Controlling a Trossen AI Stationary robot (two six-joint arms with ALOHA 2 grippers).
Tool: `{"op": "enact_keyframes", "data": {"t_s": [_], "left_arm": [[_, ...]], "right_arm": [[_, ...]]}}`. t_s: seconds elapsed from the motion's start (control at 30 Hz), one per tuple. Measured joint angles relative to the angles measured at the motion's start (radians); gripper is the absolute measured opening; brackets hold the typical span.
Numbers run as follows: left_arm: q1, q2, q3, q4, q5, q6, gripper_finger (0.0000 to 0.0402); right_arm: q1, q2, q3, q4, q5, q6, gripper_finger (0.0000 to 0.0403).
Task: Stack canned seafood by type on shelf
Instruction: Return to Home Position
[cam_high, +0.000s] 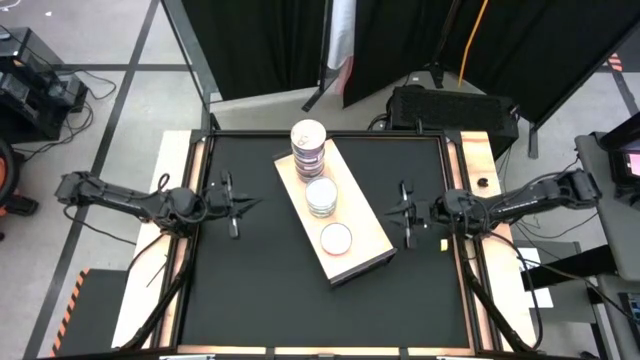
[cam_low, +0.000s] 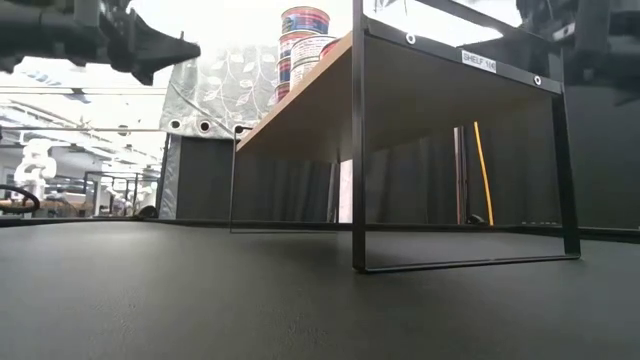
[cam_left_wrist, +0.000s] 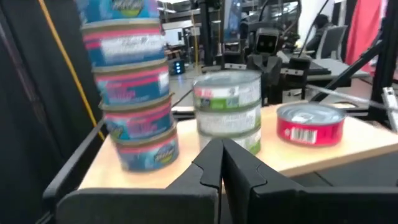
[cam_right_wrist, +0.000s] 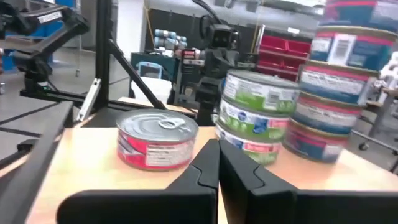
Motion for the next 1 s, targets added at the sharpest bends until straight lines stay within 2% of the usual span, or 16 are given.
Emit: {"op": "enact_keyframes", "data": {"t_s": [0.23,0.53,0.77,1.0], "left_arm": [[0.0,-0.071,-0.105,0.04,-0.043,-0.021,0.001],[-0.001,-0.136,-0.199,0.083,-0.049,-0.015,0.001],[-0.001,-0.17,-0.2,0.083,-0.01,0.024,0.001],[-0.001,-0.295,-0.2,0.055,-0.003,0.098,0.001]], "right_arm": [[-0.028,-0.025,-0.053,0.014,0.0,0.031,0.0],[-0.043,-0.176,-0.159,0.011,0.001,0.082,0.0],[-0.043,-0.206,-0.157,-0.023,-0.005,0.085,0.0],[-0.042,-0.206,-0.157,-0.061,-0.01,0.135,0.0]]}}
